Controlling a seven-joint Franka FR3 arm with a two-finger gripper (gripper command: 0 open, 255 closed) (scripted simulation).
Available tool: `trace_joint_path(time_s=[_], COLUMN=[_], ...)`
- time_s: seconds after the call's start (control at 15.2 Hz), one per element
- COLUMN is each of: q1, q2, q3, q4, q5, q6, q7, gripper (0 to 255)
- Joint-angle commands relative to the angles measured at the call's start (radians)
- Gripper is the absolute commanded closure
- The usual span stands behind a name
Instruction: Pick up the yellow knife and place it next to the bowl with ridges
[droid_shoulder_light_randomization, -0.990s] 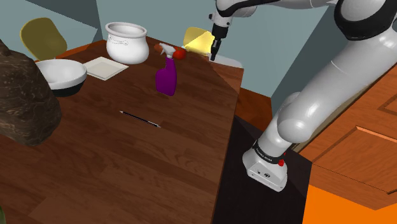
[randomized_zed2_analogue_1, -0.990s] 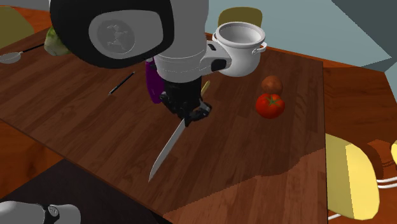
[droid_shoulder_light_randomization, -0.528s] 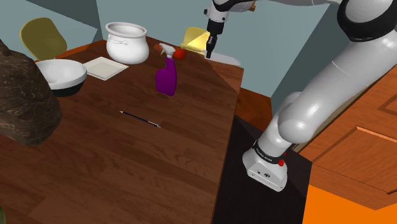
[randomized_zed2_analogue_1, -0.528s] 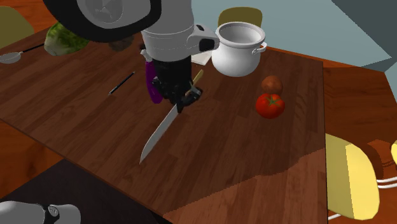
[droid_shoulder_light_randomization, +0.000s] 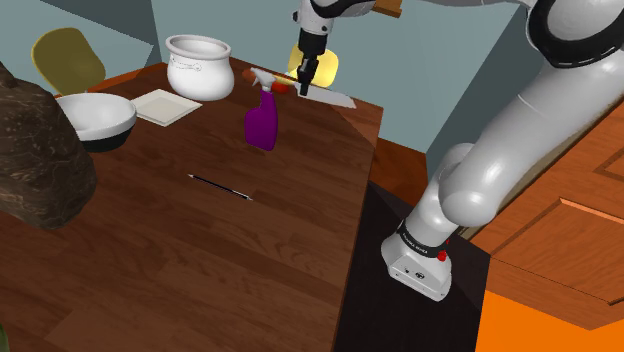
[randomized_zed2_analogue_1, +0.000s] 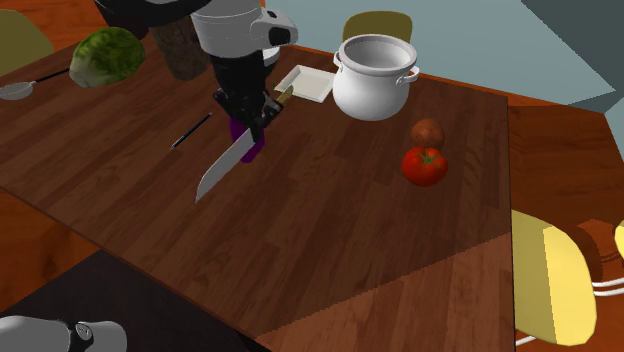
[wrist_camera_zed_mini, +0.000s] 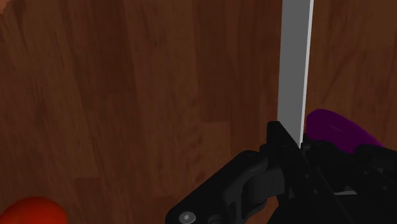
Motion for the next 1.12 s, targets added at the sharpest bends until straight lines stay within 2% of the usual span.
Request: trace_joint_path(time_s=[0.0,0.53,1.06], q1=[0.022,0.105,0.186], q2=[0.024,0.136,0.300], q3=[0.027,0.121,0.196], q4=[0.030,0.155,0.362], q5=[0.011,0.039,0.049], q6=[-0.007,-0.024,-0.067], q7=[0.046,0.211,0.364], gripper=[255,255,255])
